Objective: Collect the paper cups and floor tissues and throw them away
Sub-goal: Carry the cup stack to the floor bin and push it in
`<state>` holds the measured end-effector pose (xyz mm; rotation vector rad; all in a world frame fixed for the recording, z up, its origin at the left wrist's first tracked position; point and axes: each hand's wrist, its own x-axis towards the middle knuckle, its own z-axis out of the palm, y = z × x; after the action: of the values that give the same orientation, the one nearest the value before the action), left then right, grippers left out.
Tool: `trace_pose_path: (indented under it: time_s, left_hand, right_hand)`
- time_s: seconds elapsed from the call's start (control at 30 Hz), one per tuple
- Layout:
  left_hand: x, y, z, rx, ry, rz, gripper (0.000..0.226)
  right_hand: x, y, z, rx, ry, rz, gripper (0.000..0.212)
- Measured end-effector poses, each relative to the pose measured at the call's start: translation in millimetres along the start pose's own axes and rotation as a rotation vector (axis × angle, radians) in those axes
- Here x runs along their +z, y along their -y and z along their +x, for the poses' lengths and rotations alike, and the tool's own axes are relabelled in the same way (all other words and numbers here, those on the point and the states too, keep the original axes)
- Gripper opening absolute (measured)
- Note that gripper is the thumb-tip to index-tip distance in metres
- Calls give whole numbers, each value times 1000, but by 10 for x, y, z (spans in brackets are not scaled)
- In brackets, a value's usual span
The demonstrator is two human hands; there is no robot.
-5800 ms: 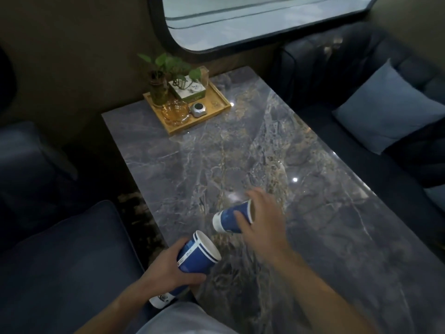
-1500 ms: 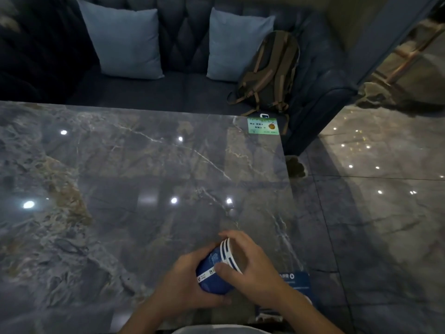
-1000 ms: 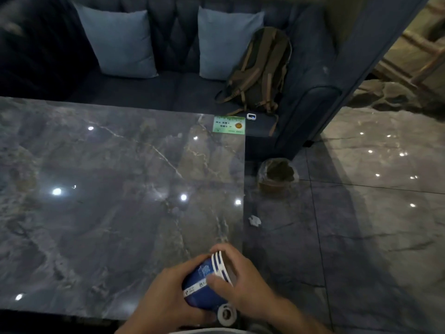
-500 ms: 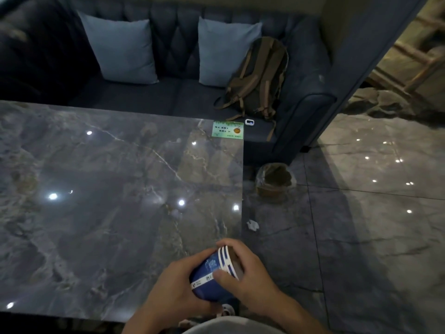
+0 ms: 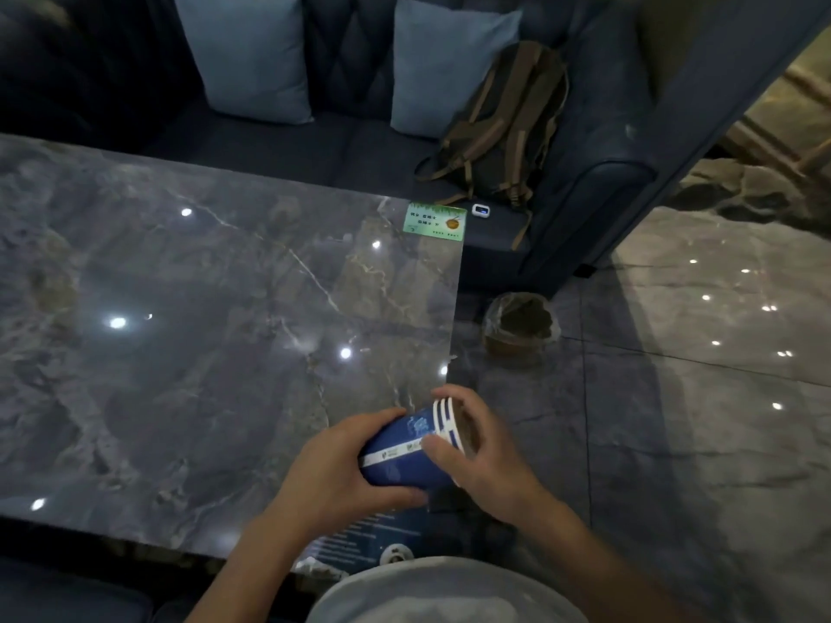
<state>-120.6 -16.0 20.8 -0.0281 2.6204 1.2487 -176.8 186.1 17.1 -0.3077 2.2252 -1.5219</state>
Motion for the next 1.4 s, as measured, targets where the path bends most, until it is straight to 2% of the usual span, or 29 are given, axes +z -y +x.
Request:
trace_pose_path:
  time_s: [0.23, 0.37, 0.57, 0.9, 1.17, 1.3, 1.4]
  left_hand:
    - [637, -498, 311, -171, -122, -47, 94]
    - [1135, -1033, 526, -288, -241, -141, 81]
    - [1725, -1560, 861, -354, -232, -282, 65]
    - [2004, -1844, 1337, -319, -265, -422, 66]
    - [2322, -1682, 2039, -446, -354, -600, 67]
    - [2535, -1614, 2625, -515, -371, -721, 45]
    - [2580, -1604, 2969, -569, -411, -815, 40]
  right_hand:
    - [-1061, -432, 30, 1, 42, 142, 42]
    - [-1833, -777, 68, 26, 42, 231, 40]
    - [-2751, -1114, 93, 56, 67, 241, 41]
    - [-3319, -1271, 260, 106, 102, 232, 49]
    - [-3791, -1314, 774, 215, 178, 159, 50]
    - [-3980, -1435, 1290, 266, 179, 96, 55]
    - [-4064, -1487, 1701, 291, 155, 34, 55]
